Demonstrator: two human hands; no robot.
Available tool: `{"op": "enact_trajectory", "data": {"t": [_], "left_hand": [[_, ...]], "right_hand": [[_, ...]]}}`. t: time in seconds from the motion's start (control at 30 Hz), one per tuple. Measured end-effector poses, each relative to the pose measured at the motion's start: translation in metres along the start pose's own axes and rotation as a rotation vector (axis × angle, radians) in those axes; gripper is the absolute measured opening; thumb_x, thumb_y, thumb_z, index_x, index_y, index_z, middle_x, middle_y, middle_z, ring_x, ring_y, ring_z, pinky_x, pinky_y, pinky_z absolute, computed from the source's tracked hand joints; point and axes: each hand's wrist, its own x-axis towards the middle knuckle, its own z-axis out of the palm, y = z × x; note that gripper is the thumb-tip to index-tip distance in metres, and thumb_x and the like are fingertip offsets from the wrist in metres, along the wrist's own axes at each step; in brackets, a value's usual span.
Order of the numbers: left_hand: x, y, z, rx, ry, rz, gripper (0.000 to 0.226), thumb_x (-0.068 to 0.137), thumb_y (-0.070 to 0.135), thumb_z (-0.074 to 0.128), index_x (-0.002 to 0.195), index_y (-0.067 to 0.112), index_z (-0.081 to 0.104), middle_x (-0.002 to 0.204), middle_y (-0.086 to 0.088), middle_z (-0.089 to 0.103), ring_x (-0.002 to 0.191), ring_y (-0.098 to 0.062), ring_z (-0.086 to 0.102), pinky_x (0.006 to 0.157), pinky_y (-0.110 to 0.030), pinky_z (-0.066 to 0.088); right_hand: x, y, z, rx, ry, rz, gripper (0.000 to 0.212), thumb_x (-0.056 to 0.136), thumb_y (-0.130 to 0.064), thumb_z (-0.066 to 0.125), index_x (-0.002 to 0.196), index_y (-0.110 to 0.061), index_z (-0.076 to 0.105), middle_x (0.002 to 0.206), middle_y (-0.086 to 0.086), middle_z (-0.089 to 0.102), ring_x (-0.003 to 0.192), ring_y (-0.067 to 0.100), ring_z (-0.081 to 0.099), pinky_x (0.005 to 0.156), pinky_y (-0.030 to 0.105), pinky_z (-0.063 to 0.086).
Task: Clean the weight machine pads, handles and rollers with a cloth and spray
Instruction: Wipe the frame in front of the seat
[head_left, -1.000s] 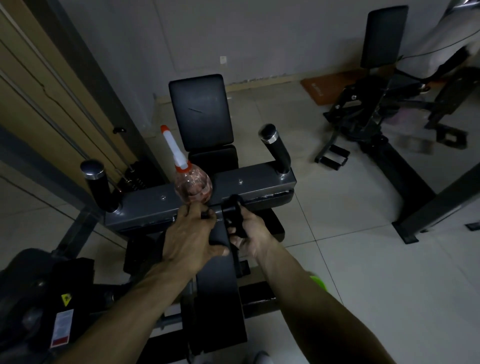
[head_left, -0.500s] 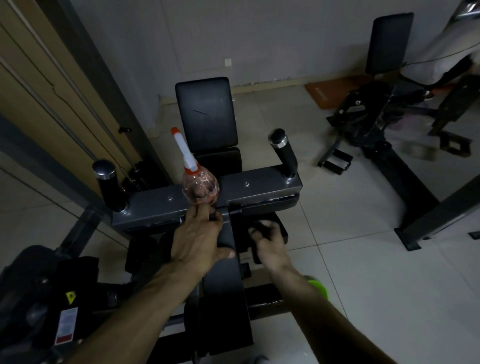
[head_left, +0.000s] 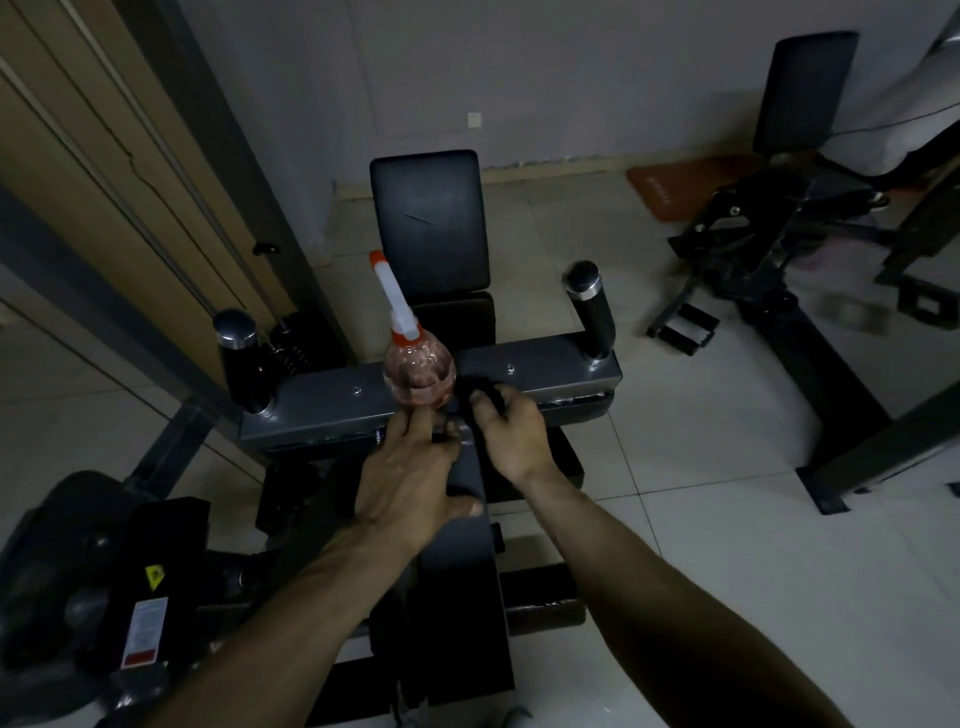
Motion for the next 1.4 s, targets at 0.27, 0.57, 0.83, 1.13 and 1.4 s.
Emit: {"op": "enact_trajectory", "data": {"t": [0.27,0.57,0.83,1.13,1.4], "left_hand": [[0.002,0.002,-0.001,-0.028,-0.004,-0.029,0.082,0.068,0.065,0.082,0.135,0.025,0.058,0.142,0.004,0.034,0.127,-0.022,0.034,0.091,-0.036,0.051],[0.007,-0.003,0.004,-0.015,-0.009,-0.005,0.089,0.066,0.069,0.081,0.138,0.022,0.058,0.144,0.003,0.034,0.13,-0.023,0.032,0.096,-0.039,0.052],[-0.021,-0.011,-0.007,-0.662,0.122,-0.028,0.073,0.074,0.062,0.081,0.14,0.043,0.055,0.14,0.021,0.054,0.132,-0.007,0.05,0.106,-0.033,0.046],[-0.059,-0.033,-0.035,-0.738,0.371,0.041,0.096,0.085,0.026,0.082,0.157,0.049,0.022,0.152,0.016,0.041,0.137,-0.003,0.042,0.11,-0.026,0.04],[-0.029,-0.057,-0.027,-1.199,0.5,-0.344,0.064,0.088,0.008,0.078,0.139,0.032,0.049,0.119,0.022,0.057,0.122,-0.008,0.055,0.103,-0.017,0.043]], "right_hand": [[-0.005,-0.028,0.007,0.095,0.067,0.443,0.052,0.102,-0.056,0.048,0.103,-0.008,0.068,0.105,0.012,0.071,0.101,0.03,0.067,0.097,0.039,0.052],[-0.039,-0.009,-0.031,0.345,-0.143,0.582,0.053,0.1,-0.063,0.05,0.111,-0.016,0.073,0.089,0.002,0.077,0.075,0.017,0.073,0.059,0.028,0.055],[-0.067,-0.064,-0.061,0.512,-0.007,0.499,0.032,0.106,-0.033,0.045,0.108,-0.015,0.071,0.094,0.007,0.077,0.085,0.021,0.072,0.068,0.031,0.056],[-0.093,-0.113,-0.015,0.506,-0.374,0.31,0.015,0.09,-0.023,0.079,0.101,-0.015,0.074,0.1,0.004,0.078,0.094,0.015,0.074,0.091,0.035,0.059],[0.022,-0.076,0.02,0.007,0.014,-0.052,0.066,0.073,-0.049,0.078,0.134,-0.034,0.057,0.129,0.005,0.063,0.11,0.017,0.068,0.096,0.039,0.059]]}}
